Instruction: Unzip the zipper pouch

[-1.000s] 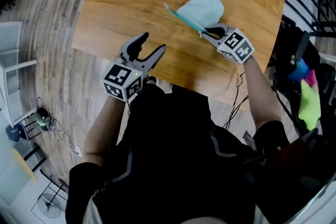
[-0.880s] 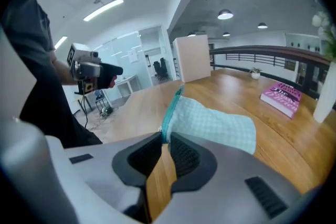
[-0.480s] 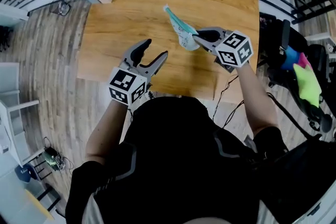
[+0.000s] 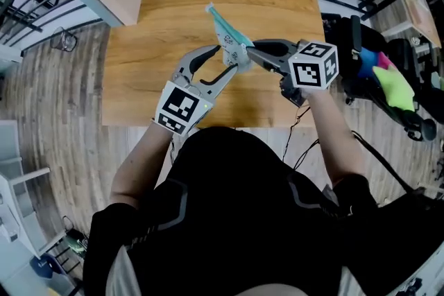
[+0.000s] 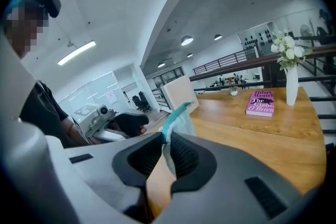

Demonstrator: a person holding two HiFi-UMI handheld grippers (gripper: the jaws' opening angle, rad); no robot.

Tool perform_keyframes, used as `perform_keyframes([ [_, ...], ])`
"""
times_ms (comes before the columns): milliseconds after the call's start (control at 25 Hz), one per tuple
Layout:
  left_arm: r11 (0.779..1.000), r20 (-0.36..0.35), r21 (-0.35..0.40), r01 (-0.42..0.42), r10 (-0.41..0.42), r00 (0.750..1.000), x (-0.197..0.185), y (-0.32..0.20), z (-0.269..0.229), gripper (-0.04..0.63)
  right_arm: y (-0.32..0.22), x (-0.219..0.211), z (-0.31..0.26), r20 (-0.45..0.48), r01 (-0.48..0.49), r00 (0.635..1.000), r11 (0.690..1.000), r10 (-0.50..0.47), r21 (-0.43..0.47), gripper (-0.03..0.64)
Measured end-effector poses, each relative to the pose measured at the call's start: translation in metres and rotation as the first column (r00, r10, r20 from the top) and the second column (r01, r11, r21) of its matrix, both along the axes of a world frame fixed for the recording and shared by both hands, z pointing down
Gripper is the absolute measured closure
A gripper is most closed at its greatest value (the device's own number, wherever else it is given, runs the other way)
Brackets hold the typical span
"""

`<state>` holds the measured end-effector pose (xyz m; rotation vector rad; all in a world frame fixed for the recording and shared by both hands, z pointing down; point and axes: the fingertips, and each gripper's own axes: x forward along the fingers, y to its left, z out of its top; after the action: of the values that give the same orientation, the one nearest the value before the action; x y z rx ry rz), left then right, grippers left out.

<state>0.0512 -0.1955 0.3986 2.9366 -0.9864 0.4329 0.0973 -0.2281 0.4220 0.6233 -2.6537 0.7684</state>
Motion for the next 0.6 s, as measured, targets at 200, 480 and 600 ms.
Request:
perform_keyframes([
  [200, 0.994, -0.012, 0.071, -0.078, 0.079, 0.997, 0.013, 0.001, -0.022, 0.365, 0.010, -0.001, -0.023, 0.075, -0.043, 0.996, 0.995, 0.049, -0.088, 0.558],
  [480, 0.978, 0.031, 0.146, -0.151, 0.148, 0.989, 0.026, 0.001, -0.035, 0.408, 0.012, -0.001, -0.045, 0.170, -0.077, 0.980, 0.984, 0.104, -0.160, 0.560],
  [600, 0.966, 0.069, 0.192, -0.174, 0.164, 0.984, 0.025, -0.002, -0.038, 0.440, 0.015, -0.003, -0.049, 0.170, -0.062, 0.982, 0.986, 0.088, -0.157, 0.560],
])
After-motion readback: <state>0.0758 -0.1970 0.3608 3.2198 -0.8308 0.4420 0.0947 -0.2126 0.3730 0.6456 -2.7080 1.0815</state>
